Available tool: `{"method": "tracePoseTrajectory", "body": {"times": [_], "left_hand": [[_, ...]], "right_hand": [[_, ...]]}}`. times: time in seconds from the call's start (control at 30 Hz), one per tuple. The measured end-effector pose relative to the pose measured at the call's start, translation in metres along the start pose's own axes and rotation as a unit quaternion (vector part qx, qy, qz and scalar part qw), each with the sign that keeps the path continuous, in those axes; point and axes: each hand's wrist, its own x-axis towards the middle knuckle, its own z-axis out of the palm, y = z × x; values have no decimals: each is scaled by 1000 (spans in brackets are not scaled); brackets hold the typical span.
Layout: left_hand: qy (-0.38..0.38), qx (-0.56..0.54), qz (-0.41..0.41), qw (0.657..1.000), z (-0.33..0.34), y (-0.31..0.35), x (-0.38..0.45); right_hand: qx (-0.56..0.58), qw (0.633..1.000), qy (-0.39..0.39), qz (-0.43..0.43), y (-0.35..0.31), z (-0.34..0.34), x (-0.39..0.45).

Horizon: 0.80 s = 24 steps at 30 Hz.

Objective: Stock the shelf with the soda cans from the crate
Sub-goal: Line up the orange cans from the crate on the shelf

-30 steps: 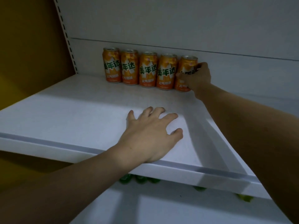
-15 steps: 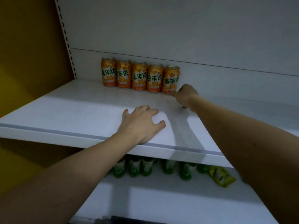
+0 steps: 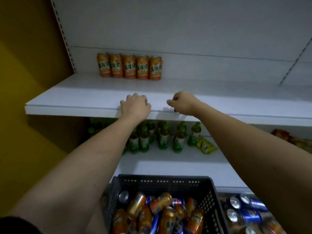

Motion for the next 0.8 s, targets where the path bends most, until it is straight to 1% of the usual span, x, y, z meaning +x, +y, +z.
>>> {"method": "tracePoseTrajectory", "body": {"times": [0.1,0.13,0.2,0.27,0.33,0.47,0.67,0.73,0.8], "left_hand": [[73,-78,29,994,2,17,-40],[85,-100,40,991,6,21,-56],[75,-151,54,984,20,23,-86],[38,-183,52,981,40,21,-113],[-10,-180,39,983,63,17,-136],[-118,-172,-21,978,114,1,-175],[-267,-165,-107,944,179,-39,-231],[-307,-156,-142,928,198,-55,-249],[-329,-139,-176,917,218,-74,-268]], "right_hand": [[29,1000,-1,3,7,13,-29],[36,999,-4,7,10,21,-41],[49,998,-21,15,19,39,-64],[62,997,-44,18,27,62,-84],[70,995,-63,21,37,88,-101],[79,989,-116,48,61,148,-124],[98,970,-202,98,90,236,-161],[105,956,-248,116,94,266,-174],[110,939,-302,121,93,293,-189]]}}
